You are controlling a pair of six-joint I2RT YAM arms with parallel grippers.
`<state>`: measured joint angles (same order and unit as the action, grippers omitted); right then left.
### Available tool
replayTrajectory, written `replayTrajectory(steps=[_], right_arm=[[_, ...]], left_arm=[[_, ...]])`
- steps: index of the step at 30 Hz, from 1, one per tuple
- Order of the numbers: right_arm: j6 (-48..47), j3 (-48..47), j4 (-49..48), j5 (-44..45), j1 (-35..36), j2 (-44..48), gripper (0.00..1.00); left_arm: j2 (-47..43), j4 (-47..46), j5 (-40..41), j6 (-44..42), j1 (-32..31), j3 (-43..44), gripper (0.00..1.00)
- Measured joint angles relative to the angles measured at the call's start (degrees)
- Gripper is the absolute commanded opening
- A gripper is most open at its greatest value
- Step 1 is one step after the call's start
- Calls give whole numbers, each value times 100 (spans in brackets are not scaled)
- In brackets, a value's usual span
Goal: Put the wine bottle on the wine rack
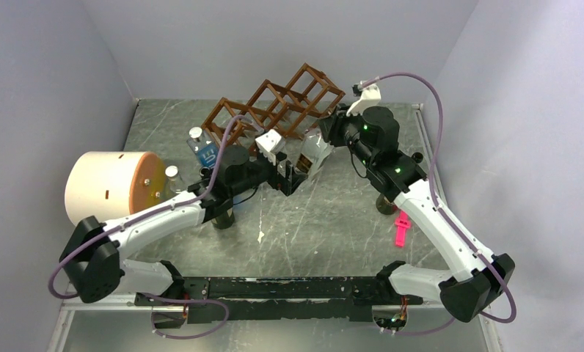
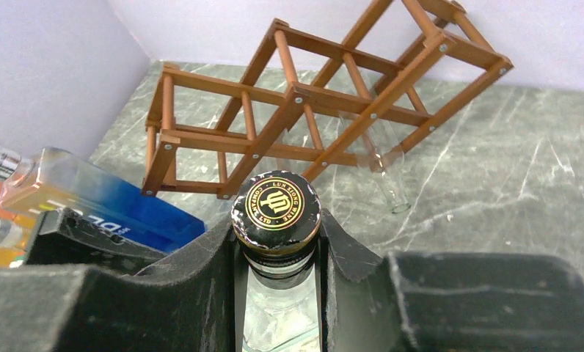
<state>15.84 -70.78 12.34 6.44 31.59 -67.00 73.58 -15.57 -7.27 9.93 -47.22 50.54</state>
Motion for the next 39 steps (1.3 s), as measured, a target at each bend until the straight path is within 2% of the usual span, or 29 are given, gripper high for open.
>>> replayTrajectory(steps=[7,17,21,26,31,34,36,38,39], right_arm=[[522,-48,302,385,-4,0,0],[1021,-149,470,636,-4,66,0],[1143,-149,588,654,-7,140,0],[1255,-149,605,673,-15,210,0],[1290,-149,656,566,-26,258,1],[1305,-149,743,431,-26,291,1],[1314,-149,785,402,-26,326,1],[1335,-146,809,404,-31,361,2],[1353,-142,813,411,-35,387,3]], left_arm=[[682,-651,-164,-374,0,39,95],[1056,-1172,-227,-682,0,142,91],[1196,-1333,-291,-861,-2,160,88],[1204,-1510,-407,-1086,-2,160,79],[1244,-1589,-632,-1325,-2,179,88],[1279,-1589,-737,-1451,-2,223,88],[1279,-1589,-798,-1539,-2,234,78],[1283,-1574,-861,-1606,-4,258,57],[1287,-1576,-890,-1633,-9,273,42]])
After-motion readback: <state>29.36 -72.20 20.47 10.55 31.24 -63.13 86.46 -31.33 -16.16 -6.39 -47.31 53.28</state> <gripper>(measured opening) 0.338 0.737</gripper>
